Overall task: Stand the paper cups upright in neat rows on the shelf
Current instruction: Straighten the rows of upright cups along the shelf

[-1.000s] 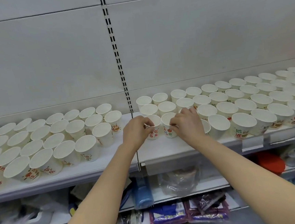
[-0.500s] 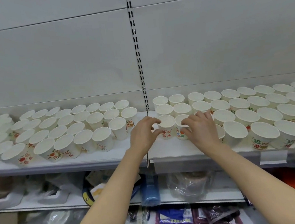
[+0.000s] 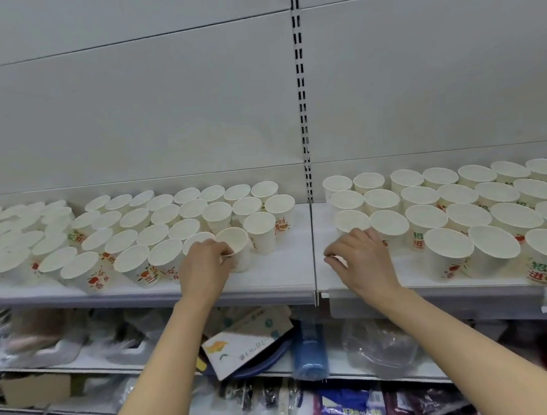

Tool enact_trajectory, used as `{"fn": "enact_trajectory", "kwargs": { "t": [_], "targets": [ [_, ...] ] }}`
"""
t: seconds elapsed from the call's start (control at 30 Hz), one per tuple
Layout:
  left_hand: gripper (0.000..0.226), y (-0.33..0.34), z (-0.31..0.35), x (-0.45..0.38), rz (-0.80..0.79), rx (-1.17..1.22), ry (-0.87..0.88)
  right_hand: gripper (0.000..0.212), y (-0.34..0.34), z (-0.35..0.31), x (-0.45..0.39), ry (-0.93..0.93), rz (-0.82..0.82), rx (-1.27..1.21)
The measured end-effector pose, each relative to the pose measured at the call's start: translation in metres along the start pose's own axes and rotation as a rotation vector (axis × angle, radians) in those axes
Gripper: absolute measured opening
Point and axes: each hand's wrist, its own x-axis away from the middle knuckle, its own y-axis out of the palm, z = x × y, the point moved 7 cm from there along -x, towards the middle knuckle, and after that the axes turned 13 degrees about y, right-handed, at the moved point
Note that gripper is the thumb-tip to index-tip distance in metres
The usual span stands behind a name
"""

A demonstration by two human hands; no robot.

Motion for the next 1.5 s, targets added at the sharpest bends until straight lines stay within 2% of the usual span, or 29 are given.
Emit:
{"fn": "enact_trajectory", "kwargs": {
  "t": [0.17, 0.27, 0.4, 0.5, 0.73, 0.87, 1.03, 1.17, 1.5],
  "targets": [
    [0.006, -0.029, -0.001, 0.005, 0.157, 0.326, 0.078, 0.011, 0.039, -0.035, -0.027, 0.174, -0.126, -0.165],
    [0.006, -0.046, -0.005, 0.011, 0.198, 0.445, 0.074, 0.016, 0.060, -0.054, -0.047, 0.240, -0.158, -0.196],
    [0.007, -0.054, -0.024, 0.015, 0.211, 0.569, 0.024, 0.022, 0.088, -0.073, -0.063, 0.225, -0.189, -0.113],
    [0.007, -0.052, -0.035, 0.012, 0.194, 0.639, -0.012, 0.014, 0.099, -0.078, -0.066, 0.219, -0.169, -0.049],
    [0.006, -0.043, -0.025, 0.009, 0.161, 0.733, 0.004, 0.006, 0.069, -0.076, -0.051, 0.298, -0.127, -0.103],
    [0.005, -0.033, 0.009, 0.005, 0.139, 0.739, 0.056, 0.007, 0.025, -0.050, -0.013, 0.368, -0.068, -0.128],
    [0.006, -0.014, 0.086, -0.002, 0.106, 0.782, 0.194, 0.009, -0.043, 0.014, 0.036, 0.479, 0.035, -0.051],
    [0.007, 0.009, 0.143, -0.002, 0.089, 0.781, 0.246, 0.009, -0.080, 0.048, 0.051, 0.467, 0.075, 0.035],
    [0.010, 0.039, 0.206, 0.007, 0.103, 0.603, 0.246, 0.004, -0.075, 0.074, 0.045, 0.389, -0.002, 0.065]
  ]
}}
